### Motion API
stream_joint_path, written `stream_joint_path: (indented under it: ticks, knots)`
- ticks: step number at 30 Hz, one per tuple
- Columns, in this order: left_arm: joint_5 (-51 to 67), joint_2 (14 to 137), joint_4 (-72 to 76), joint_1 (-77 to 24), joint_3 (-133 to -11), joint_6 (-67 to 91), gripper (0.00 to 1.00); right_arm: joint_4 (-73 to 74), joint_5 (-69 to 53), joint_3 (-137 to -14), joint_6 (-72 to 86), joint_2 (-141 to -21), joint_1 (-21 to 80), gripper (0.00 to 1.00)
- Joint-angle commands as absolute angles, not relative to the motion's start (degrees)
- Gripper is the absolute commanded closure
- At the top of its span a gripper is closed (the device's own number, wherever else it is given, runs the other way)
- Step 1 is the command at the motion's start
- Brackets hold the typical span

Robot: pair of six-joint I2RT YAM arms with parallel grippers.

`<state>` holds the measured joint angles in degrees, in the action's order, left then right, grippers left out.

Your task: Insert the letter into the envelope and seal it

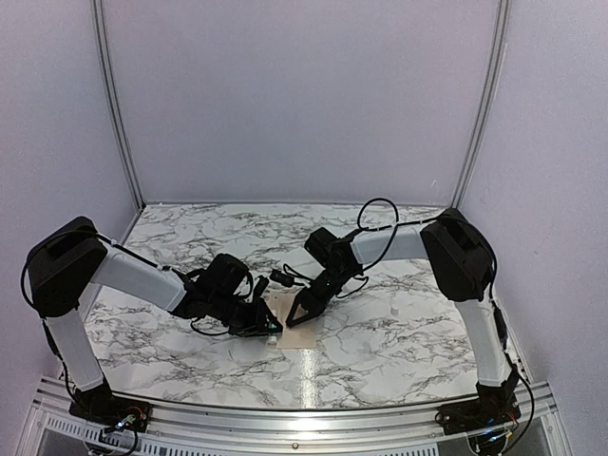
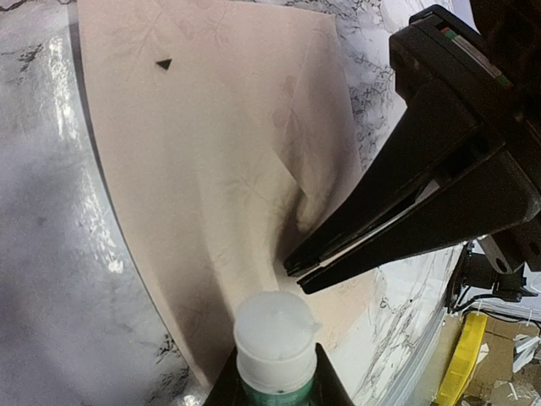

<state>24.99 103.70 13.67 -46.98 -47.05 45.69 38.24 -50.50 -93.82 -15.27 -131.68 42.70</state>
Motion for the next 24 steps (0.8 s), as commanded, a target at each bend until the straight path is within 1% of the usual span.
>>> stream_joint_path:
  ticks: [1,24]
  knots:
    - [24.1,104.8,13.0,-46.8,-46.3,45.4,1.0,38.6,-47.6,-94.0,-15.0,-131.5,42.9,0.97]
    - [25.0,105.2,12.9,-46.6,-45.9,45.1,1.0,38.1,-46.8,-97.0,-13.4,-133.3,40.1,0.97]
